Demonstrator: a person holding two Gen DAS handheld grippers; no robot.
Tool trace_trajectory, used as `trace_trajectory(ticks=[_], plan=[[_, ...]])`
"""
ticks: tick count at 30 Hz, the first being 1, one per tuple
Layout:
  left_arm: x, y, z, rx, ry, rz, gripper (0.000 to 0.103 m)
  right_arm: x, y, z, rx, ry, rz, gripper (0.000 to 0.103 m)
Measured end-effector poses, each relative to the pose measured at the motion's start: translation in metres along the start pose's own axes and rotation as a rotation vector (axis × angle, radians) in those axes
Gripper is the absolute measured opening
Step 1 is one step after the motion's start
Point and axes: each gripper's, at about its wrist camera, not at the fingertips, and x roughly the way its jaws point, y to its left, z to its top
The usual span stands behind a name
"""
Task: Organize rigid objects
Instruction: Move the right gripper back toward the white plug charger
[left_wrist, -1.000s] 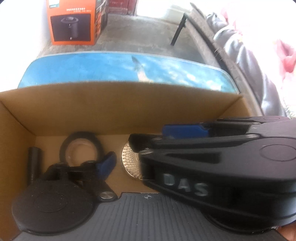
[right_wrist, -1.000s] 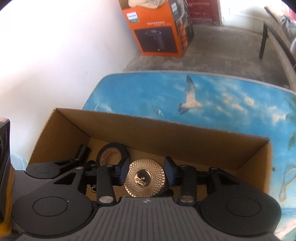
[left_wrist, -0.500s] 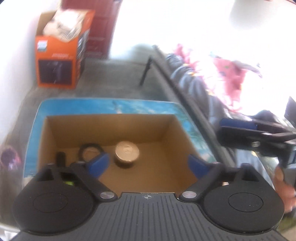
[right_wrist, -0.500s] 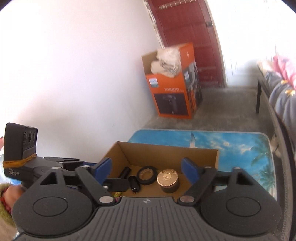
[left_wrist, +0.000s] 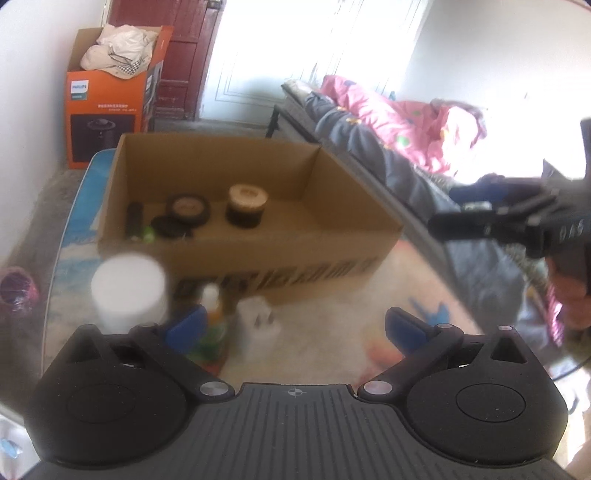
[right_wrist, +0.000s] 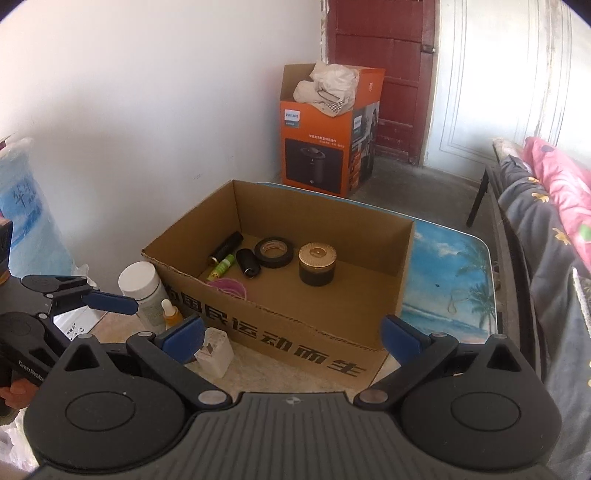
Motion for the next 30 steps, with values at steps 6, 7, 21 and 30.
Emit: trace_trajectory(ticks=[6, 7, 21, 30], plan=[[0.0, 0.023, -0.03, -0.057, 0.021, -0.048, 0.103, 0.012, 0.021, -0.016, 0.003, 0.025, -0.05, 0.103], [-0.002, 0.028, -0.034, -0.077, 0.011, -0.076, 0.103, 0.014, 0.023, -0.019, 0.011, 0.026, -0.029, 0.103], [0.023, 0.017, -0.068, 0.054, -0.089, 0.04, 0.103, 0.053, 0.046, -0.067, 0.217, -0.031, 0.071, 0.103], [0.057, -0.022, -0.074, 0.233, -0.092, 0.143, 0.096, 0.08, 0.017, -0.069, 0.4, -0.044, 0.19, 0.097]])
